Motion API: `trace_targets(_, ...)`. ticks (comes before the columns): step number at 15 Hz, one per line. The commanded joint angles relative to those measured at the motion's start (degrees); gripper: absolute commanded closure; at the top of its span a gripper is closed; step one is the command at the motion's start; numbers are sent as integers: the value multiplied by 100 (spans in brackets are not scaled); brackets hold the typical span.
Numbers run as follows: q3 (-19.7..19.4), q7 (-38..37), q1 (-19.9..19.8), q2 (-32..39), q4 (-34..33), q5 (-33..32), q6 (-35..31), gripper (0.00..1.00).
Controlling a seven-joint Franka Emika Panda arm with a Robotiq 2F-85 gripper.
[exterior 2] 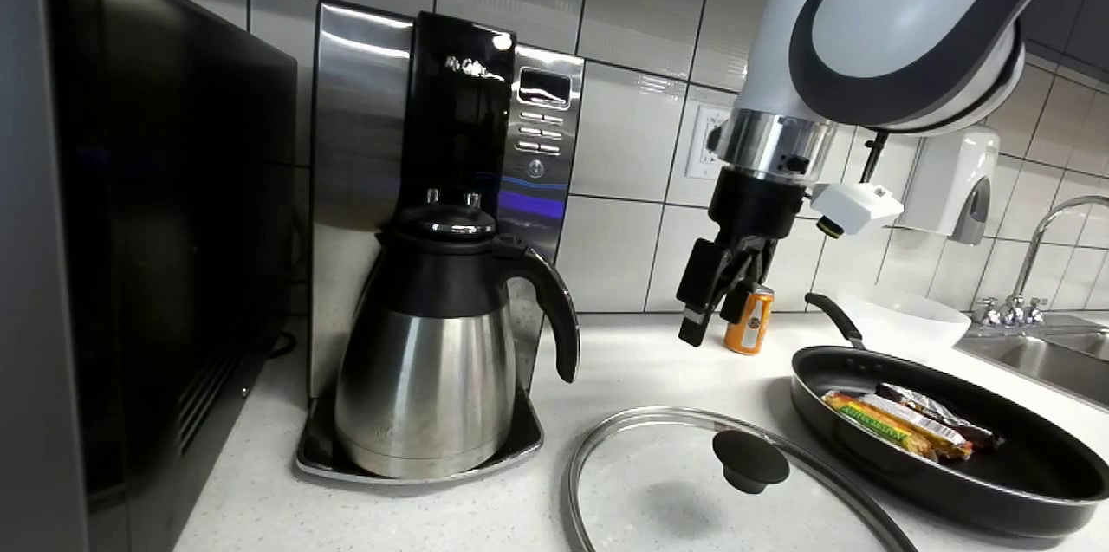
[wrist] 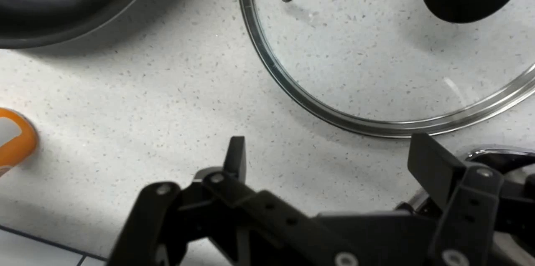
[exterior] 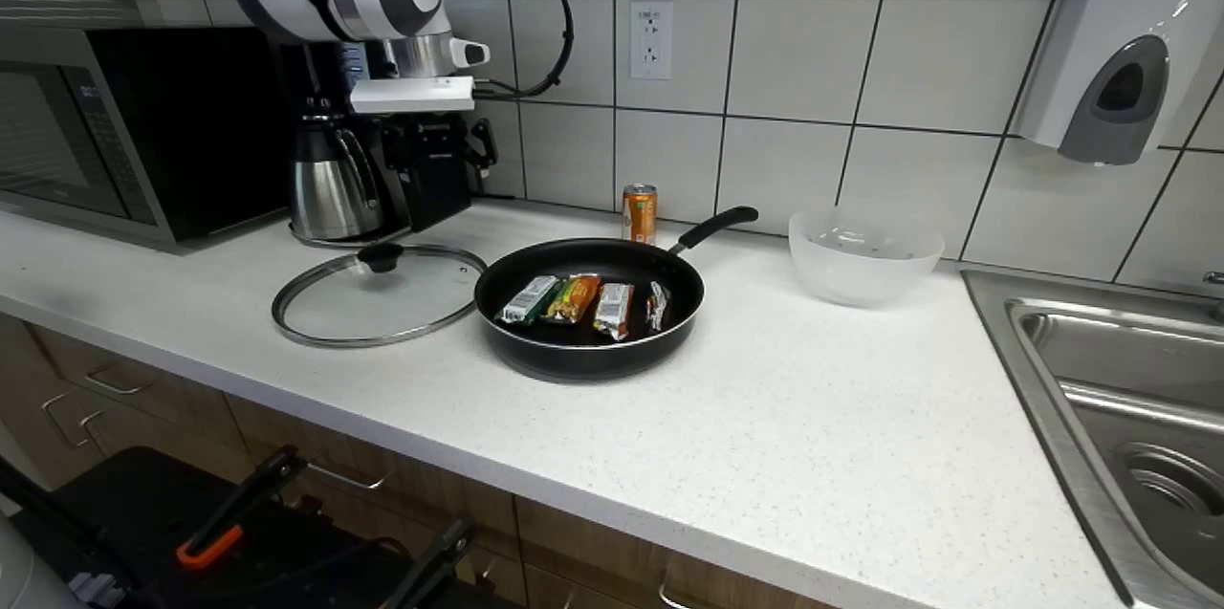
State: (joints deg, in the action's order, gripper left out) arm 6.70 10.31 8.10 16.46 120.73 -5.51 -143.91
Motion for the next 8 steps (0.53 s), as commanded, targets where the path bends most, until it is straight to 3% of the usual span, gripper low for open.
trace_targets(1,90,-357,114,171,-315,17,215,0)
trace_targets(8,126,-732,389,414,-552,15,458,0)
